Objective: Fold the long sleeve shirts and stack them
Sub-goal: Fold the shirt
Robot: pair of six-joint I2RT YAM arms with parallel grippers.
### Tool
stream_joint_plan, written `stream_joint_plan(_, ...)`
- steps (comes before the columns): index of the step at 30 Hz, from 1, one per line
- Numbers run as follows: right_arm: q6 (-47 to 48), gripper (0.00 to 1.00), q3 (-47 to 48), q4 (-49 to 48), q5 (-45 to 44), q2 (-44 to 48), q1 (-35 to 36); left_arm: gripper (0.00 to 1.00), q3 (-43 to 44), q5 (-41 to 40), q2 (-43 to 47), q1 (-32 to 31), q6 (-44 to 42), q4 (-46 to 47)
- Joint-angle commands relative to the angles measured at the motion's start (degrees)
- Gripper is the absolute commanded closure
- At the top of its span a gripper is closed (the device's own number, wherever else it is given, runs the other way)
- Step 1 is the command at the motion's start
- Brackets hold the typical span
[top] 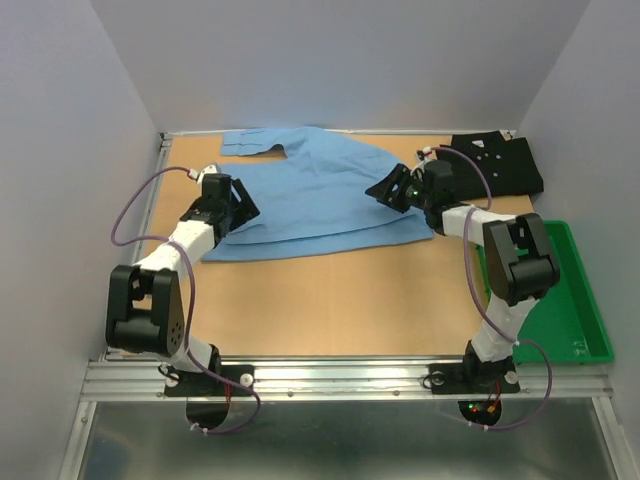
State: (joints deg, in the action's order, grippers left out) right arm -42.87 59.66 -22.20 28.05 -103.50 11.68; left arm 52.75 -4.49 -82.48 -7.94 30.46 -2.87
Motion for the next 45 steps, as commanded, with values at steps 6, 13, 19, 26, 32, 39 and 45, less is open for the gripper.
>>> stream_joint_plan(6, -1.9, 0.38, -3.9, -5.8, -1.0, -7.9, -0.4, 0.17, -1.1, -1.7, -8.8, 0.1, 2.4, 0.4)
stream_joint_plan(13, 0.1, 0.38, -12.1, -1.3, -6.2, -7.4, -1.2, 0.19, -5.5, -2.2, -9.2, 0.7, 4.4, -5.5)
stream_joint_plan(19, -0.5, 0.38, -18.6, 9.0, -9.2, -1.7, -1.3, 0.22, -13.3, 2.6, -2.3, 4.1, 5.2, -9.9)
stream_joint_plan(26, -0.2, 0.37, -29.2, 21.8, -11.8, 13.0, -1.3, 0.21, -21.6, 10.6, 13.3, 6.0, 9.6, -16.1)
stream_joint_plan(32, 5.1, 0.37, -28.9, 35.8, -16.6, 25.5, -1.4, 0.21, -19.7, 14.5, 23.8, 6.5, 11.8, -22.1)
stream_joint_plan(39, 16.5, 0.37, -12.6, 47.1, -25.8, 34.3, -1.3, 0.16, -11.5, 9.8, 28.2, 6.5, 5.8, -19.9)
stream_joint_plan(45, 21.3, 0.37, -2.5, 50.1, -27.0, 30.1, -1.3, 0.15, -8.6, 14.2, 21.1, 6.5, 4.0, -12.9)
